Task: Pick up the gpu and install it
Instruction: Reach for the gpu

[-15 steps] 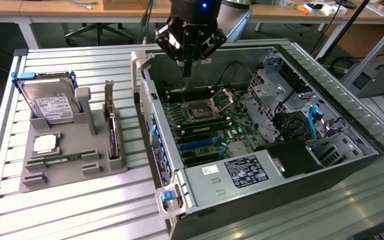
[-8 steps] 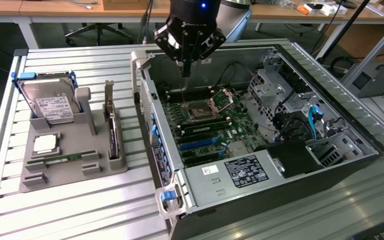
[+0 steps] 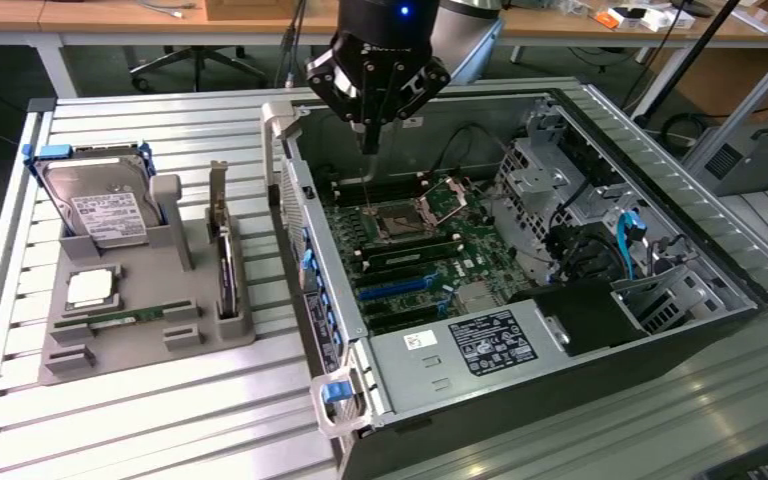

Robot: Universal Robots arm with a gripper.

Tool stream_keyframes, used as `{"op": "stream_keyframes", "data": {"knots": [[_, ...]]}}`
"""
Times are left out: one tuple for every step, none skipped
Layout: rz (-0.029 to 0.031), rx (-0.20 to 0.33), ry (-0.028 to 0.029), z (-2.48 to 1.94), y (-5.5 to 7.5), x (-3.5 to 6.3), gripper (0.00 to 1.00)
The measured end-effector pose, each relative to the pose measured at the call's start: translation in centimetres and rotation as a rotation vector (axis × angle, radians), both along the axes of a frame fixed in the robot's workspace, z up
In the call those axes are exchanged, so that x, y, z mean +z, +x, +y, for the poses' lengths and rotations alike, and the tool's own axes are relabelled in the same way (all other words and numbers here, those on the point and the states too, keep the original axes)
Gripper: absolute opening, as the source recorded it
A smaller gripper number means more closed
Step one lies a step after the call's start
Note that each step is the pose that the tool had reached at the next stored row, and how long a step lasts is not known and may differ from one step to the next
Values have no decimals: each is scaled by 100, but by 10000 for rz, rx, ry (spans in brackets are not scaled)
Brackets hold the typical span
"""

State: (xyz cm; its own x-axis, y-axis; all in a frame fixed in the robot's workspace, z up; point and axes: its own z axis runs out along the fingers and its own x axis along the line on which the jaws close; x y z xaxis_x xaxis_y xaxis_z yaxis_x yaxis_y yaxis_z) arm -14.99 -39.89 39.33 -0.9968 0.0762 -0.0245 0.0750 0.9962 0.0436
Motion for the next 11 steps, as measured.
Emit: {"op": "stream_keyframes", "data": {"knots": [[0,0,0,0,-2,0,11],[0,-1,1,0,-4,0,11],[0,-1,-1,0,-6,0,11],[0,0,0,0,-9,0,11],[0,0,-1,0,-12,0,11],[0,0,-1,0,-14,0,11],[0,0,-1,0,-17,0,11],[0,0,-2,0,-19,0,11],[0,-1,-2,0,-21,0,11],[0,0,-1,0,-23,0,11],[0,-1,-2,0,-26,0,11]]}}
